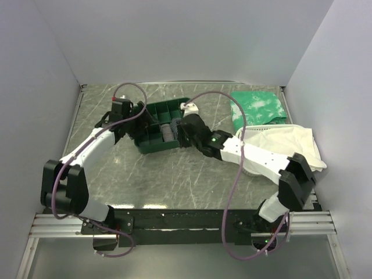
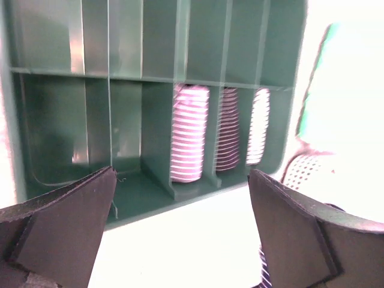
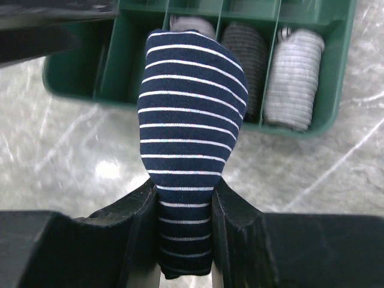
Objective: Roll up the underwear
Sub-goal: Move the storage box to the center of the board, then place the underwear in the storage box.
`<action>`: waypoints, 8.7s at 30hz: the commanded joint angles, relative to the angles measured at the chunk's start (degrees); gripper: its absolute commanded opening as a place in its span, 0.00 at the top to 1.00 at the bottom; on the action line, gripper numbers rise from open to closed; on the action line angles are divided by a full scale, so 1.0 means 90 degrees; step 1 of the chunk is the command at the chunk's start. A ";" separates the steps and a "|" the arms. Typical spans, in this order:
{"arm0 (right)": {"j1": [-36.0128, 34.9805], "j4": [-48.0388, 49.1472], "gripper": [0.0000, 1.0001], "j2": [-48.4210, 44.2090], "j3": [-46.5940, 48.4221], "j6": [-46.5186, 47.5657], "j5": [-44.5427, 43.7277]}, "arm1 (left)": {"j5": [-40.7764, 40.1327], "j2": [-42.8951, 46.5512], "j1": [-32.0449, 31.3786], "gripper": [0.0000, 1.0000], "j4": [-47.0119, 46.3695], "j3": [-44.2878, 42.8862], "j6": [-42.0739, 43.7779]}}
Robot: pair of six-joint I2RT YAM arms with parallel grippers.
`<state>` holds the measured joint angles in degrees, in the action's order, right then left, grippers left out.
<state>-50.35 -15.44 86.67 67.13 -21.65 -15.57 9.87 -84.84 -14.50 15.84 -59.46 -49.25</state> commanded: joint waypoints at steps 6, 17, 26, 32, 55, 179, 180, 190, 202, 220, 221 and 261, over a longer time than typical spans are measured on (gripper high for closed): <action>-0.0040 -0.1183 1.00 0.1755 0.2470 -0.0446 -0.0788 | -0.0735 0.1397 0.0634 0.00 0.0545 -0.0240 0.0043; -0.0294 -0.2423 1.00 0.3844 0.4999 -0.0212 -0.0857 | -0.0452 0.2414 0.1592 0.03 0.0682 0.0288 0.0326; -0.0334 -0.2806 1.00 0.4607 0.5831 -0.0017 -0.0731 | 0.0026 0.2220 0.1924 0.03 0.0614 0.0318 0.0512; -0.0411 -0.3079 1.00 0.5018 0.6320 0.0061 -0.0614 | 0.0211 0.2151 0.2109 0.03 0.0546 0.0396 0.0590; -0.0461 -0.2952 1.00 0.5418 0.6340 0.0130 -0.0262 | 0.0632 0.2112 0.2422 0.03 0.0447 0.0591 0.0609; -0.0314 -0.3343 0.63 0.5165 0.6349 -0.0202 0.0568 | 0.1833 0.1526 0.3193 0.04 0.0135 0.0923 0.1059; -0.0314 -0.3333 0.61 0.5174 0.6349 -0.0202 0.0568 | 0.1843 0.1536 0.3213 0.04 0.0116 0.0923 0.1039; -0.0314 -0.3353 0.45 0.5097 0.6438 -0.0202 0.0559 | 0.1960 0.1506 0.3232 0.03 0.0047 0.1001 0.1010; -0.0314 -0.2875 0.30 0.4091 0.5774 -0.0183 0.0285 | 0.2097 0.1477 0.3252 0.03 -0.0031 0.1089 0.0961; 0.0076 -0.2317 1.00 0.5105 0.6397 -0.0163 0.1193 | 0.2390 0.1575 0.3281 0.03 -0.0314 0.1226 0.0942; 0.0096 -0.2337 1.00 0.5232 0.6524 -0.0163 0.1222 | 0.2390 0.1585 0.3291 0.03 -0.0324 0.1216 0.0932; 0.0262 -0.2180 0.86 0.6190 0.7228 0.0091 0.1603 | 0.2468 0.1604 0.3281 0.04 -0.0509 0.1392 0.0854</action>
<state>-48.31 -35.11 141.38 129.08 -21.98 -1.63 30.74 -71.88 14.87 13.82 -47.24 -41.39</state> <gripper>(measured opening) 0.105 0.967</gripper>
